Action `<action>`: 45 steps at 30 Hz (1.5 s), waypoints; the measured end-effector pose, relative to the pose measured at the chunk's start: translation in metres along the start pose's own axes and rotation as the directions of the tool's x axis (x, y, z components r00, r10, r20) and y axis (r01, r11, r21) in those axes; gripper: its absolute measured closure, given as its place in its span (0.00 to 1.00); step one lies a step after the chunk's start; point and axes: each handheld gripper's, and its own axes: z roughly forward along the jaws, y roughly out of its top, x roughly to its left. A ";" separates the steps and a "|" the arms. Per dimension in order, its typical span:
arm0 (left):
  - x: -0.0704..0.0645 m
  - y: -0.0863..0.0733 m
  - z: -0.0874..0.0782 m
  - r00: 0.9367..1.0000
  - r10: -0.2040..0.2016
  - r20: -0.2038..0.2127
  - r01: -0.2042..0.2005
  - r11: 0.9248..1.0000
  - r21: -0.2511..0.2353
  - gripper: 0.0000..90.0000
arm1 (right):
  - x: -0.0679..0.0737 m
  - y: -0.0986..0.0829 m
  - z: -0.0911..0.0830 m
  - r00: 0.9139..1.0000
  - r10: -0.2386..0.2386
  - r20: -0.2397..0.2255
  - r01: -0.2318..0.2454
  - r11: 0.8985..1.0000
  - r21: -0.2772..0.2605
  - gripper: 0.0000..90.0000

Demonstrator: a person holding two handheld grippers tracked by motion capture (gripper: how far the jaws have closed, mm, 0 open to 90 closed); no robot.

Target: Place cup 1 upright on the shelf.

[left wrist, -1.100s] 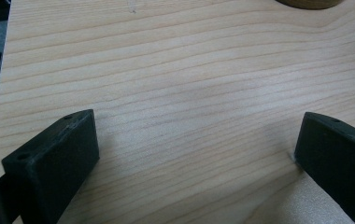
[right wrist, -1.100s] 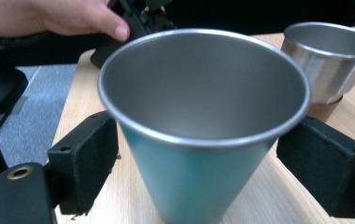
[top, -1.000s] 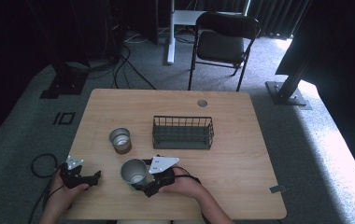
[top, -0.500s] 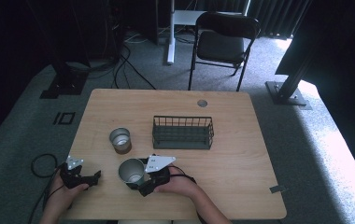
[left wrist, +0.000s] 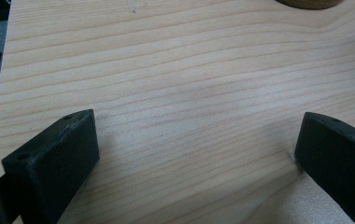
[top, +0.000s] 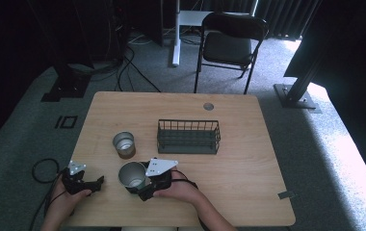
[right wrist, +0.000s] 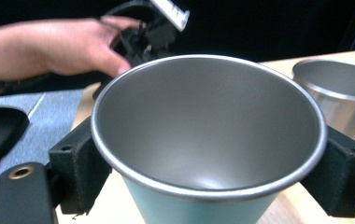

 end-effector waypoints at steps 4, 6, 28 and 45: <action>0.000 0.000 0.000 1.000 -0.002 0.000 0.002 1.000 -0.001 0.01 | -0.003 0.009 -0.004 1.000 0.025 0.018 -0.025 1.000 -0.002 0.15; 0.000 0.000 0.000 1.000 -0.002 0.000 0.002 1.000 -0.002 0.01 | -0.005 0.012 -0.006 0.999 0.034 0.031 -0.033 0.999 -0.011 0.15; 0.000 0.000 0.000 1.000 -0.001 0.000 0.001 1.000 -0.002 0.01 | -0.022 0.063 -0.040 0.992 0.034 0.118 -0.021 0.994 -0.109 0.15; 0.000 0.000 0.000 1.000 -0.002 0.000 0.002 1.000 -0.001 0.01 | -0.042 0.096 -0.060 0.957 0.093 0.274 -0.045 0.983 -0.177 0.15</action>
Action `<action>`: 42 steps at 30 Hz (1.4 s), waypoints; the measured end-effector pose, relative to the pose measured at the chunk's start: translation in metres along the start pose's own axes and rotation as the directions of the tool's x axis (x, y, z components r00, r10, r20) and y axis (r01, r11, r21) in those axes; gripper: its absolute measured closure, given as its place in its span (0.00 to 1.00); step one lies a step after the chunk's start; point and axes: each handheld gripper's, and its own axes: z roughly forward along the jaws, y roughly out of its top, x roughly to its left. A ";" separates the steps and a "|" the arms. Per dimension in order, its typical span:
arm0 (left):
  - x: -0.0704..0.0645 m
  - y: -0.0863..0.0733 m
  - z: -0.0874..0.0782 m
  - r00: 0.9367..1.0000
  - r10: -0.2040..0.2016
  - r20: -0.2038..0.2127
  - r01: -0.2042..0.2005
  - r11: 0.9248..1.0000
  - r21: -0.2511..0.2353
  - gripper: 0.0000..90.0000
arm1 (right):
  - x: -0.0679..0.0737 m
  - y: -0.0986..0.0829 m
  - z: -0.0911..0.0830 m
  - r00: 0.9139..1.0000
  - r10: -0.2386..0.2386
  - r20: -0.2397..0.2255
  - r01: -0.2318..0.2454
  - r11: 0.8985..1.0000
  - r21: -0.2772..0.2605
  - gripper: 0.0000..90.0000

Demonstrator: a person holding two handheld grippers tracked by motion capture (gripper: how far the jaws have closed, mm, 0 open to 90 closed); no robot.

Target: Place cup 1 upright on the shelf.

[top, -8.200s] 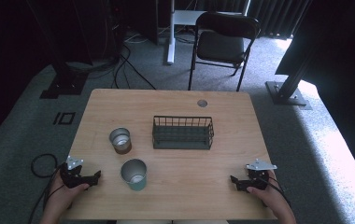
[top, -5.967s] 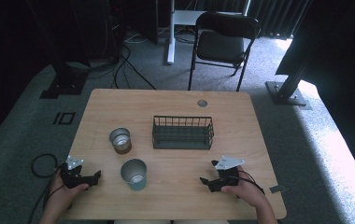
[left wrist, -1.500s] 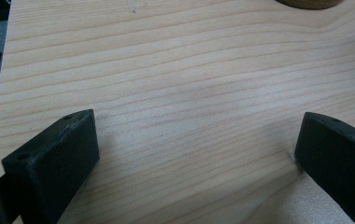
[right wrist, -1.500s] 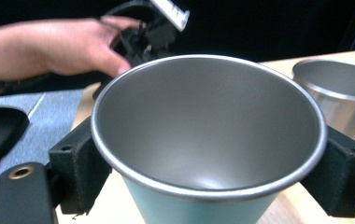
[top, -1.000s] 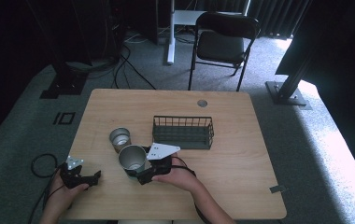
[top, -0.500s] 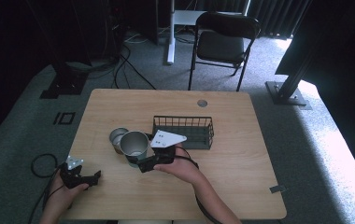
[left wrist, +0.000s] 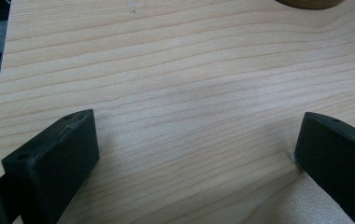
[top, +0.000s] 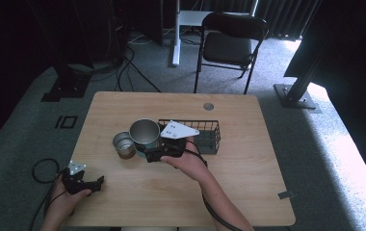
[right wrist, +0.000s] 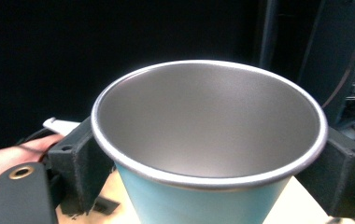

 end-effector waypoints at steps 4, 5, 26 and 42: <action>0.000 0.000 0.000 1.000 0.001 0.000 -0.001 1.000 0.000 0.01 | -0.011 0.007 -0.007 0.997 -0.004 0.077 0.004 1.000 -0.001 0.15; 0.000 0.000 0.000 1.000 0.001 0.000 -0.001 1.000 0.000 0.01 | -0.013 0.008 -0.008 0.996 -0.001 0.094 0.001 1.000 -0.003 0.15; 0.000 0.000 0.000 1.000 0.001 0.000 -0.001 1.000 0.000 0.01 | -0.063 -0.001 -0.034 0.866 0.013 0.499 -0.014 1.000 -0.001 0.15; 0.000 0.000 0.000 1.000 -0.001 0.000 0.001 1.000 -0.001 0.01 | -0.098 -0.038 -0.045 0.786 0.064 0.615 -0.097 0.995 0.022 0.15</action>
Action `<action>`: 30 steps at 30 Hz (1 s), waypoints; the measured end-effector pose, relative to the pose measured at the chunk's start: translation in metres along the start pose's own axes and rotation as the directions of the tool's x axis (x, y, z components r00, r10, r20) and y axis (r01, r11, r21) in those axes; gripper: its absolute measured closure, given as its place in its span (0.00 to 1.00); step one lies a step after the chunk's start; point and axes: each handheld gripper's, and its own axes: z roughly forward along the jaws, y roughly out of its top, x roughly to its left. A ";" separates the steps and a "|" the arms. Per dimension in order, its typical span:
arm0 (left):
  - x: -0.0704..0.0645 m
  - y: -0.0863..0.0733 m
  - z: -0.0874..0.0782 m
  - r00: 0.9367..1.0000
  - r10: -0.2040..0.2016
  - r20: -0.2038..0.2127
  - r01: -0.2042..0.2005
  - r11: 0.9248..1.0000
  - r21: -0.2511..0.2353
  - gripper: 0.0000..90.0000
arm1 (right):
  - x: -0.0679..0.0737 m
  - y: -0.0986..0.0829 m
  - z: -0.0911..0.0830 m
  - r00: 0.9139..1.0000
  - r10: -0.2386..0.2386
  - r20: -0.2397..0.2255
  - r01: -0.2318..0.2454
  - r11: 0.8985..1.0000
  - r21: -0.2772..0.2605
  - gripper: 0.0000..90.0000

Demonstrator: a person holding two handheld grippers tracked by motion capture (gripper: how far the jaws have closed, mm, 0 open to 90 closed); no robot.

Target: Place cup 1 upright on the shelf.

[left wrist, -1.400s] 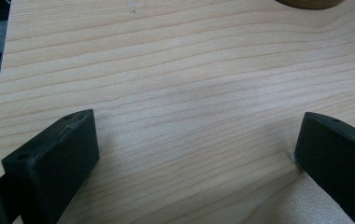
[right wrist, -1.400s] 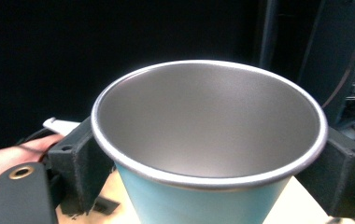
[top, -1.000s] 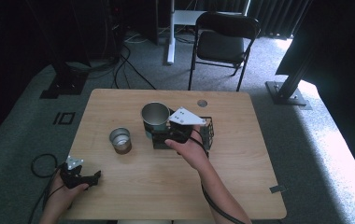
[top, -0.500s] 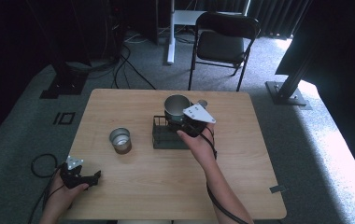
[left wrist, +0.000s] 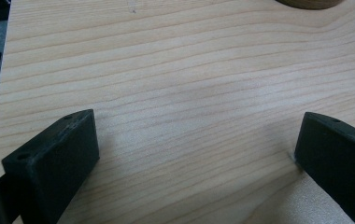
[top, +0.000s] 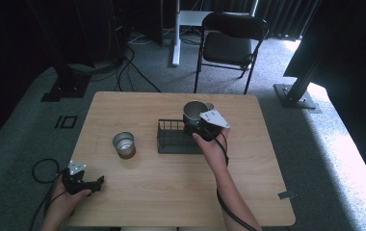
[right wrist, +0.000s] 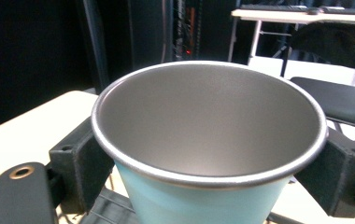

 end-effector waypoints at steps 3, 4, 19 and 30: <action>0.000 0.000 0.000 1.000 0.000 0.000 0.000 1.000 0.000 0.01 | -0.005 -0.005 0.001 1.000 0.002 0.020 -0.002 1.000 0.012 0.15; 0.000 0.000 0.000 1.000 0.001 0.001 -0.001 1.000 0.002 0.01 | -0.007 -0.007 0.002 1.000 0.004 0.024 -0.005 1.000 0.016 0.15; 0.000 0.000 0.000 1.000 0.001 0.000 -0.001 1.000 0.001 0.01 | -0.017 -0.035 0.007 0.997 0.030 0.070 -0.035 0.997 0.068 0.15; 0.000 0.000 0.000 1.000 0.003 0.000 -0.003 1.000 0.002 0.01 | -0.018 -0.043 0.009 0.997 0.031 0.077 -0.036 0.997 0.075 0.15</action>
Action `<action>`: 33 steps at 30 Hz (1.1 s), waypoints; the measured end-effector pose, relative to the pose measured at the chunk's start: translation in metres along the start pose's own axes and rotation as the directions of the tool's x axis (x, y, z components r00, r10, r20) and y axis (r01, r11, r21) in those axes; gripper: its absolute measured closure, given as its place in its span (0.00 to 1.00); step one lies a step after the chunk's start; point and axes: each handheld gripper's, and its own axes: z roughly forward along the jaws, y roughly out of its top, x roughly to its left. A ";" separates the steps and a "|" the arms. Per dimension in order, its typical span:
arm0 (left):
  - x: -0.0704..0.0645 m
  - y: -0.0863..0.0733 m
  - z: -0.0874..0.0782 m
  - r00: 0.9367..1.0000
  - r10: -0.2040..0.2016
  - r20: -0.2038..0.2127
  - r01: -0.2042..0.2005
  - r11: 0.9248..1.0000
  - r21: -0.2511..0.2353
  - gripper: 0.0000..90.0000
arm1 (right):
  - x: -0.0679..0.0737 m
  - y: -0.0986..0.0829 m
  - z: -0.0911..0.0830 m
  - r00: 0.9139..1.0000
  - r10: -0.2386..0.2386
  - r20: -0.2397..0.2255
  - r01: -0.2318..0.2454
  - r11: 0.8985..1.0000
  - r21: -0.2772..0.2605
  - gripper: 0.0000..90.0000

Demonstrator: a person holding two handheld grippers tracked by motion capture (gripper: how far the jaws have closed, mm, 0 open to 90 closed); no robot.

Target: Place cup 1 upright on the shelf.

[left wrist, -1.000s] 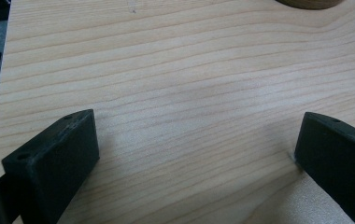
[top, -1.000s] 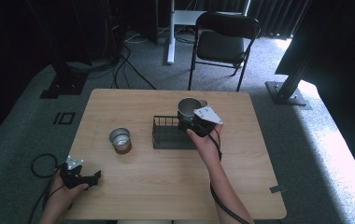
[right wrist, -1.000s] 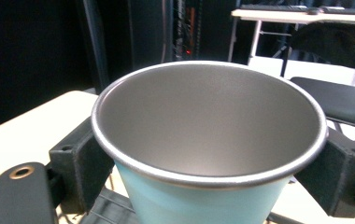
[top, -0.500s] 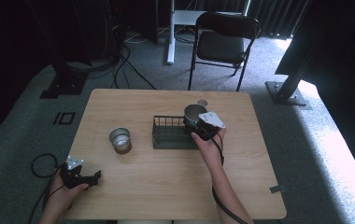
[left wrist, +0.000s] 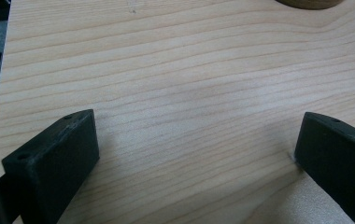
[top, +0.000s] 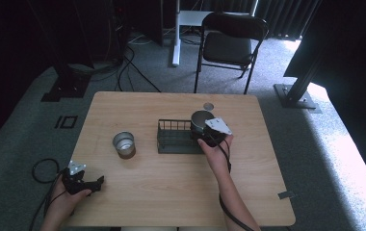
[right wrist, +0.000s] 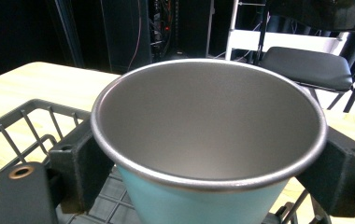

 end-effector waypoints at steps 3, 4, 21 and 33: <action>0.000 0.000 0.000 1.000 -0.002 0.000 0.002 1.000 -0.001 0.01 | -0.002 0.000 0.000 1.000 0.015 -0.020 -0.014 1.000 0.008 0.14; 0.000 0.000 0.000 1.000 -0.002 0.000 0.002 1.000 -0.001 0.01 | -0.004 0.001 0.000 0.999 0.036 -0.038 -0.035 0.999 0.012 0.14; 0.000 0.000 0.000 1.000 0.000 0.000 0.000 1.000 0.000 0.01 | -0.005 -0.002 -0.006 0.998 0.026 -0.064 -0.028 0.999 -0.025 0.12; 0.000 0.000 0.000 1.000 -0.001 0.000 0.001 1.000 -0.001 0.01 | -0.005 -0.010 -0.017 0.998 0.011 -0.054 -0.012 1.000 -0.024 0.12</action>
